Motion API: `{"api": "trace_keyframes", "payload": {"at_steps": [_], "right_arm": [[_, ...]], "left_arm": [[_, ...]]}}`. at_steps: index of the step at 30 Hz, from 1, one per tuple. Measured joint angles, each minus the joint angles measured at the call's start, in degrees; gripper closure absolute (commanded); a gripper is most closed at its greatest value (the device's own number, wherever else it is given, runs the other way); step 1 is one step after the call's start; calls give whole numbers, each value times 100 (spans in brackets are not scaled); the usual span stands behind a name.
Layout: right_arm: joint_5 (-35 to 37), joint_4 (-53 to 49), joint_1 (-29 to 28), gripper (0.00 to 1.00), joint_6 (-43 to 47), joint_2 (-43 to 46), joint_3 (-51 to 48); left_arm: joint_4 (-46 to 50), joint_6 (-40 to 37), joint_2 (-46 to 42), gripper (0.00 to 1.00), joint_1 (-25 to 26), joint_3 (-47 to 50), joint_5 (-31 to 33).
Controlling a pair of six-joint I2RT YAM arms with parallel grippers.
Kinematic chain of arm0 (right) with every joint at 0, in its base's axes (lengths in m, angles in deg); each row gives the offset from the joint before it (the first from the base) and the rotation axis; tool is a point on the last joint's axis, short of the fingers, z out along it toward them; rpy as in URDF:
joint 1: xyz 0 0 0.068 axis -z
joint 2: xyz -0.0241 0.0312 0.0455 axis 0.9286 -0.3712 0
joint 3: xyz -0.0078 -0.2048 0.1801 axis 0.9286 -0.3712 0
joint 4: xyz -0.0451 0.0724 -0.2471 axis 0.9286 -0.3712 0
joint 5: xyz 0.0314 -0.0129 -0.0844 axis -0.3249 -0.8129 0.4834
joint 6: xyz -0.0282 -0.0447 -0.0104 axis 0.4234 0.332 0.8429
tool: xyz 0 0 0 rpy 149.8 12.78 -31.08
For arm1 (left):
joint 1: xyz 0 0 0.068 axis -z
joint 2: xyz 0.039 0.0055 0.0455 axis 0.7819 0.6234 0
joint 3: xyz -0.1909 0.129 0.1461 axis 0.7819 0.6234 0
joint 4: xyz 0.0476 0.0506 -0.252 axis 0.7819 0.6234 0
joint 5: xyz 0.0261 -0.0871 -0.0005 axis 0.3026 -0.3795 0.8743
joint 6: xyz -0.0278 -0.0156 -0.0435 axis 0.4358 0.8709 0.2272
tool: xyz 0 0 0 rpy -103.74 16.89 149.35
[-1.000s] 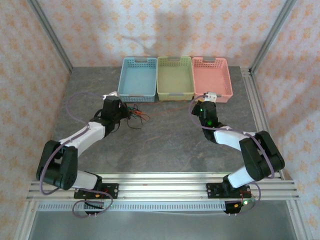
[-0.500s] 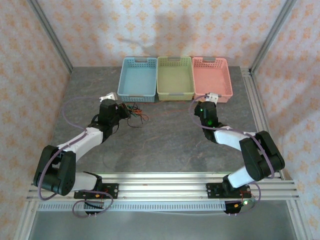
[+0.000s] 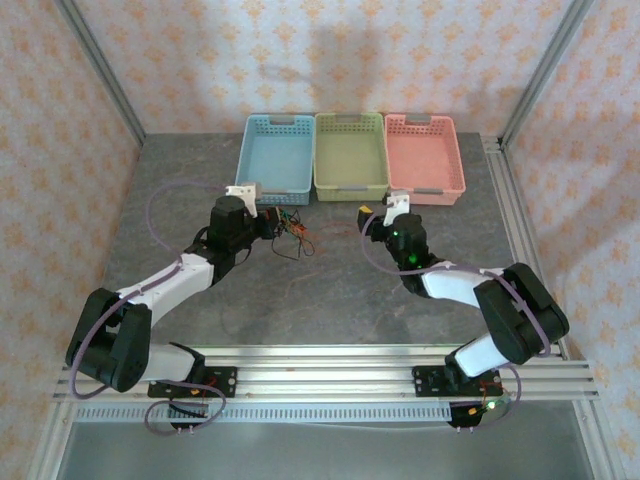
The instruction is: Untangle the cables
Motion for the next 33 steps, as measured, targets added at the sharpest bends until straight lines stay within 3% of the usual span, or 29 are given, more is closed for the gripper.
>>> {"api": "trace_keyframes", "payload": {"at_steps": [4,10,17,25,33], "right_arm": [[-31,-2,15,30,164,-2,0],[-1596,275,-144,38,450,-376,92],[-2951,-166,-769,37,1357,-752,363],[-3510,-798,-1025,40,2116,-973,662],[-3499,-813,-1027,35,2262,-973,654]], "left_arm": [[59,-225,0,100,-7,0,-142],[70,-577,-24,100,-7,0,-490],[66,-833,-219,100,-7,2,-721],[66,-887,-299,100,-83,20,-763],[79,-754,-337,100,-227,59,-107]]}}
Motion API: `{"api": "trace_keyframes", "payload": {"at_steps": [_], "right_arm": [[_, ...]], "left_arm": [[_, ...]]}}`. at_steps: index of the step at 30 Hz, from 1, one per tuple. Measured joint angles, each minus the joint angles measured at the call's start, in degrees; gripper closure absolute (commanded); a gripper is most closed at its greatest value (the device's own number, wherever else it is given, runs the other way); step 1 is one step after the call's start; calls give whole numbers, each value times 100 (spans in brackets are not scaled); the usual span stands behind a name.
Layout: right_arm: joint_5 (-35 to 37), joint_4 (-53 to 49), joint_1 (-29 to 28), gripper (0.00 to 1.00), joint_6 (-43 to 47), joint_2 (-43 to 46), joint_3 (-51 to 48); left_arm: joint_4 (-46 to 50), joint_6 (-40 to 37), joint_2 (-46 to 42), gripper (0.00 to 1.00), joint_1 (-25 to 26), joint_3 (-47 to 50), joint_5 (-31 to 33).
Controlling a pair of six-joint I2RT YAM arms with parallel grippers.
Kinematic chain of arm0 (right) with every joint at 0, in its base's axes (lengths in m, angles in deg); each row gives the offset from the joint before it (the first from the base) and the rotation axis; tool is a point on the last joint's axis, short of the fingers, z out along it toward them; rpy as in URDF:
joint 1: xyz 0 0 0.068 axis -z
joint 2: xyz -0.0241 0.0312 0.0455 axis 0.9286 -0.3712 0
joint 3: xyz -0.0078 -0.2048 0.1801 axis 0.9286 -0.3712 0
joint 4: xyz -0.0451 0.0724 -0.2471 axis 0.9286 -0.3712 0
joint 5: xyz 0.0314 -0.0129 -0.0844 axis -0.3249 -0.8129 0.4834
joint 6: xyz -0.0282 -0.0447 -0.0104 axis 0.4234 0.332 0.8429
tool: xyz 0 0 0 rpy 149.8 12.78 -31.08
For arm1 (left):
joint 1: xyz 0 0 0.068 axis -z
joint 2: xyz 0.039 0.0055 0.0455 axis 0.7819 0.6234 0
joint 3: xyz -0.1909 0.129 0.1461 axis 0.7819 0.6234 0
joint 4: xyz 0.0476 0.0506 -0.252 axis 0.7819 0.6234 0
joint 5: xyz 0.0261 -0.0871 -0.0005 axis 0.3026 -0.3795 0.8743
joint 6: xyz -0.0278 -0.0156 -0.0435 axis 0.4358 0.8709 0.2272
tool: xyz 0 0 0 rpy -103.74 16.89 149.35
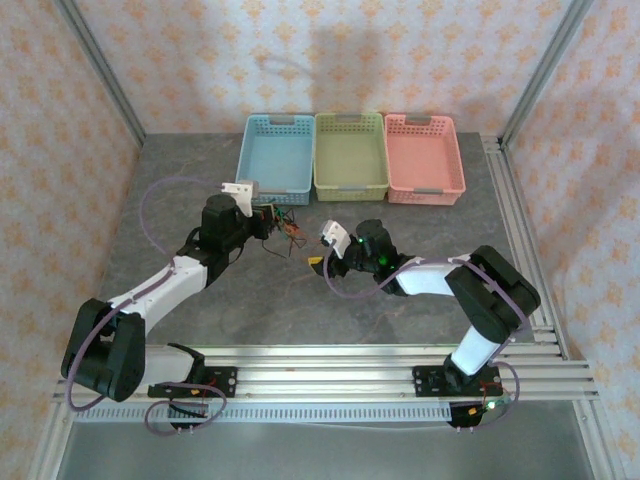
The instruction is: Untangle the cables
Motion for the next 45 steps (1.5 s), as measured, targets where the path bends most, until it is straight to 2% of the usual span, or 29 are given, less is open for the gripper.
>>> {"api": "trace_keyframes", "payload": {"at_steps": [11,16,20,22,25,26,28,32,37,41,45], "right_arm": [[-42,-337,-260,31,308,-173,131],[-66,-332,-286,34,299,-420,363],[-55,-332,-365,52,284,-614,457],[-52,-339,-391,66,289,-638,459],[-33,-299,-400,96,282,-638,459],[0,-282,-400,100,282,-638,459],[109,-195,-400,100,243,-636,444],[667,50,-385,100,229,-529,284],[2000,334,-214,100,50,-262,59],[3259,745,234,100,-341,26,-223],[4227,994,706,100,-852,291,-496]], "left_arm": [[4,111,-103,100,-52,98,175],[2,111,-103,100,-52,109,94],[-11,114,-103,100,-52,116,-4],[-13,116,-103,100,-52,118,-26],[-13,116,-103,100,-52,118,-66],[-13,116,-103,100,-52,118,-66],[-13,127,-103,100,-52,118,-46],[44,177,-105,100,-55,118,356],[293,435,-350,100,-179,227,1246],[409,756,-726,100,-437,439,1910],[551,949,-824,100,-573,470,2461]]}}
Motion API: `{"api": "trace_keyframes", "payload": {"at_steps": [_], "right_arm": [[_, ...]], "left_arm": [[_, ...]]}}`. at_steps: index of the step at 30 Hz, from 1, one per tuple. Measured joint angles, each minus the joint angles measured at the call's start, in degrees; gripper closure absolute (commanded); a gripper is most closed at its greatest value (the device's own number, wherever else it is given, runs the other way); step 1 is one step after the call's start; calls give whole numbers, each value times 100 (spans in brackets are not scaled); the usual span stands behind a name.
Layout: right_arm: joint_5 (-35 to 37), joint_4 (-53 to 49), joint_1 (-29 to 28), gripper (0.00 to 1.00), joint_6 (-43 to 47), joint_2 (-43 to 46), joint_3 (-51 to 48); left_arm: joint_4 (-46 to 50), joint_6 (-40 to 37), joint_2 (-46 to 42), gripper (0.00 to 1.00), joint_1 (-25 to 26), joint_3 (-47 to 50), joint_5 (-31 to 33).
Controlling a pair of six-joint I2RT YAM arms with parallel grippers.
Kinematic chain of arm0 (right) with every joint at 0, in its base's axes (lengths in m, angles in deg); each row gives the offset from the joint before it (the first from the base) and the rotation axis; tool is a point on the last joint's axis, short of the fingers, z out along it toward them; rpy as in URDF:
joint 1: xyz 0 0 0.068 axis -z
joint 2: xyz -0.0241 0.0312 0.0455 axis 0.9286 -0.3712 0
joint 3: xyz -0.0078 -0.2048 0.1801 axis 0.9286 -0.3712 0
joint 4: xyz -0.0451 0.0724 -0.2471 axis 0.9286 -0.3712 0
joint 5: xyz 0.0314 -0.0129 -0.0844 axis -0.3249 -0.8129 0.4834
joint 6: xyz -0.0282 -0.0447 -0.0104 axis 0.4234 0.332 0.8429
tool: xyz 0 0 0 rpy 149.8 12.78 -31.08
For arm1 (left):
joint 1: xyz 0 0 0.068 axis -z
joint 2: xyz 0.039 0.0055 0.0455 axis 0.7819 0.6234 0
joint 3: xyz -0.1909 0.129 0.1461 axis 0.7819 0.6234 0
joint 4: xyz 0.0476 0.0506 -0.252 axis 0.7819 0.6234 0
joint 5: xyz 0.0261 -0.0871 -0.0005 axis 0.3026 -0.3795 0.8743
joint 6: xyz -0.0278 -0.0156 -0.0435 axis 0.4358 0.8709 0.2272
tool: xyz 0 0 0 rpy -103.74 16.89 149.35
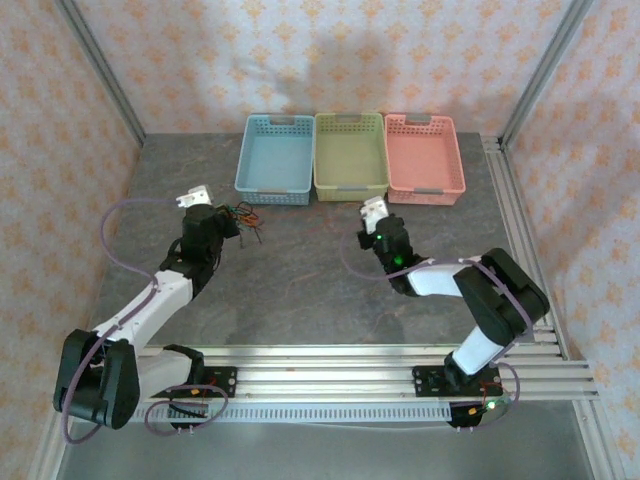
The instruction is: Untangle the cables
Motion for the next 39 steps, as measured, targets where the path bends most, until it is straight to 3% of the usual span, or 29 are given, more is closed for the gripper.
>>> {"api": "trace_keyframes", "payload": {"at_steps": [4,9,17,26,30,32,34,39], "right_arm": [[686,138,369,100,-708,179,-208],[951,223,876,100,-1464,323,-461],[1534,249,1069,100,-2291,629,-686],[1812,245,1088,100,-2599,667,-691],[1851,229,1088,62,-2673,702,-691],[1845,201,1088,48,-2677,743,-693],[1847,223,1088,43,-2629,809,-704],[1207,702,1071,45,-2343,1025,-935]], "left_arm": [[186,184,0,100,-7,2,391],[345,332,-2,100,-131,2,621],[470,444,-42,100,-151,4,863],[522,584,-142,100,-254,44,1036],[529,579,-142,100,-258,61,1012],[525,577,-151,100,-258,68,964],[496,557,-175,100,-258,109,848],[203,444,-223,100,-258,308,219]]}}
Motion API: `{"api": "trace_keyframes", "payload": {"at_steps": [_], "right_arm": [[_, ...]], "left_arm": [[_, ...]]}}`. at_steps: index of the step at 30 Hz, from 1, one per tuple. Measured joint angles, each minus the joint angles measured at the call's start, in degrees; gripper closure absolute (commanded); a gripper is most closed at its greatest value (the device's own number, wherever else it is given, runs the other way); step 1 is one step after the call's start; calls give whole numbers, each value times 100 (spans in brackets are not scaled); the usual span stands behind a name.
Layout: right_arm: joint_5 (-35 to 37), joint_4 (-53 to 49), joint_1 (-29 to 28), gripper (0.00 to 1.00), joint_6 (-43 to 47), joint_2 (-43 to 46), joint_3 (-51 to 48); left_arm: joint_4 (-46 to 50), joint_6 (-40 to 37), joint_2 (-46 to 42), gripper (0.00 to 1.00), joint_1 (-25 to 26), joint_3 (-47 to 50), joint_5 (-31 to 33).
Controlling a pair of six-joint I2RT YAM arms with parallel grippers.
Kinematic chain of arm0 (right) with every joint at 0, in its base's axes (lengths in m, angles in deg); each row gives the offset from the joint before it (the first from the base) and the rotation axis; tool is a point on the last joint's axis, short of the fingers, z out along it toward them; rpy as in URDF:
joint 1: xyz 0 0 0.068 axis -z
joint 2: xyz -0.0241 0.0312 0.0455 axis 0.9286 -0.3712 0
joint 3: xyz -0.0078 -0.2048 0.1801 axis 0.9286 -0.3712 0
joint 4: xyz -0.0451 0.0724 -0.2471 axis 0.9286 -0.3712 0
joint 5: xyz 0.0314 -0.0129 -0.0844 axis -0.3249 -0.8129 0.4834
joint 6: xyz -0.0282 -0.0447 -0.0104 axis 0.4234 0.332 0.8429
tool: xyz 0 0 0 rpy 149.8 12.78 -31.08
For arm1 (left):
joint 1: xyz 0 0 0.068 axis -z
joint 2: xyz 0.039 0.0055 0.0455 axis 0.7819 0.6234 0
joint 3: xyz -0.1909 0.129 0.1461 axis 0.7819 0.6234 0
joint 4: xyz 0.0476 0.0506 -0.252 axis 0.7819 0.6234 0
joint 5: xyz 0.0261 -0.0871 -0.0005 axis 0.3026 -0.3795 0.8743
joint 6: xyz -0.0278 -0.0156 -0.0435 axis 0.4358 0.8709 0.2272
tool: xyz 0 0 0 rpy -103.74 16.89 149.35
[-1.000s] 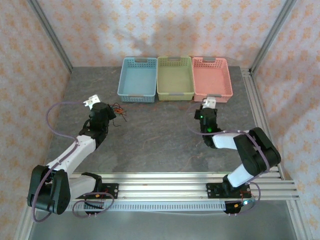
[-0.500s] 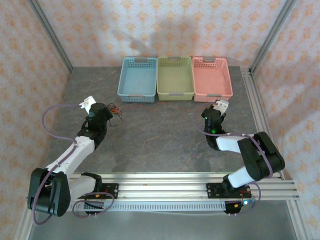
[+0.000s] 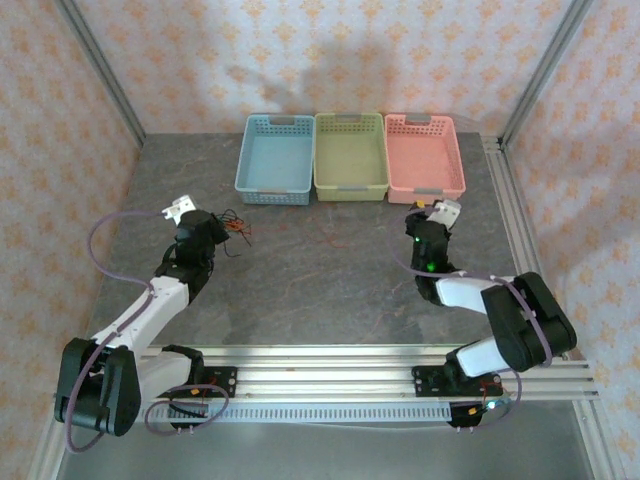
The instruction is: Untangle the cables
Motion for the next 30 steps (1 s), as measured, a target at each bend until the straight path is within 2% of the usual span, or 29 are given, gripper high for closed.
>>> {"api": "trace_keyframes", "payload": {"at_steps": [3,9,13,20,30], "right_arm": [[-1047,452,-234,43,293,-236,50],[-3650,992,-901,39,802,-1366,610],[-4690,1014,-1174,35,1222,-1622,761],[-5648,1019,-1471,32,1875,-1781,813],[-5971,1349,-1523,32,2267,-1941,807]], "left_arm": [[-267,-109,13,100,2,20,-621],[-977,-234,181,100,31,20,-1888],[-1224,-289,424,100,203,-7,-2710],[-1025,-619,238,100,824,-448,-3571],[-977,-638,0,100,1023,-708,-4288]]}}
